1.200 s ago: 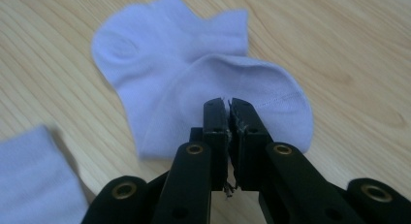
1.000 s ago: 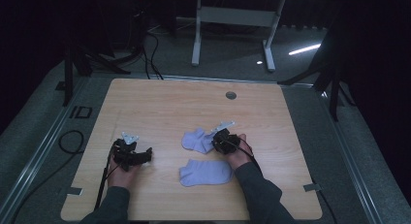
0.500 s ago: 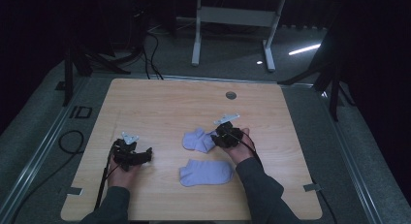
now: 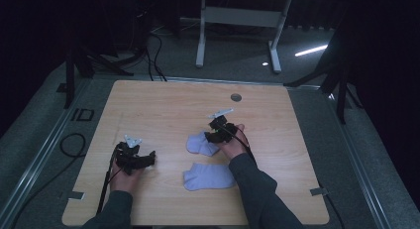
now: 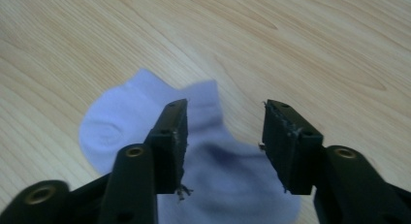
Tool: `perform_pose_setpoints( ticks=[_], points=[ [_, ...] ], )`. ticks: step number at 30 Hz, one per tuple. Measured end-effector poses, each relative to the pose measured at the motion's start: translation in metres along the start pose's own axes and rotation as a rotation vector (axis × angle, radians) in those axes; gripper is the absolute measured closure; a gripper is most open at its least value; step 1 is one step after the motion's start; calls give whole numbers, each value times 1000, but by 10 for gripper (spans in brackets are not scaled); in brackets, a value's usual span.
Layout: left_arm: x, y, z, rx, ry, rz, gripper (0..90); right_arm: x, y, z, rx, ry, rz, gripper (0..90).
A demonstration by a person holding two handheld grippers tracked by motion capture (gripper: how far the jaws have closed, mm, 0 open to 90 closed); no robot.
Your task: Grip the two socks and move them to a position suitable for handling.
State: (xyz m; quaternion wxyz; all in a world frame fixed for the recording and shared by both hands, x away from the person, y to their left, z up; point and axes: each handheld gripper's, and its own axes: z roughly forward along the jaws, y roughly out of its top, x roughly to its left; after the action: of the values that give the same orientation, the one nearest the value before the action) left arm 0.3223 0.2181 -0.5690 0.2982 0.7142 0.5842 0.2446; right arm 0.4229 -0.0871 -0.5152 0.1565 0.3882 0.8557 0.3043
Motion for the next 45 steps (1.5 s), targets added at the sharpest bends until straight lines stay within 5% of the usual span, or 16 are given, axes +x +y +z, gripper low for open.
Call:
perform_pose_setpoints(
  ticks=[8, 14, 20, 39, 45],
  points=[
    [0, 0, 0, 0, 0, 0, 143, 13, 5, 25, 122, -72, -94, 414],
    [0, 0, 0, 0, 0, 0, 143, 15, 2, 22, 126, -104, -111, 437],
    [0, 0, 0, 0, 0, 0, 143, 9, -1, 7, 109, -112, -110, 443],
    [0, 0, 0, 0, 0, 0, 143, -26, -52, -53, 58, -129, -17, 433],
    [0, 0, 0, 0, 0, 0, 143, -32, -59, -66, 52, -94, -11, 484]
  ],
)
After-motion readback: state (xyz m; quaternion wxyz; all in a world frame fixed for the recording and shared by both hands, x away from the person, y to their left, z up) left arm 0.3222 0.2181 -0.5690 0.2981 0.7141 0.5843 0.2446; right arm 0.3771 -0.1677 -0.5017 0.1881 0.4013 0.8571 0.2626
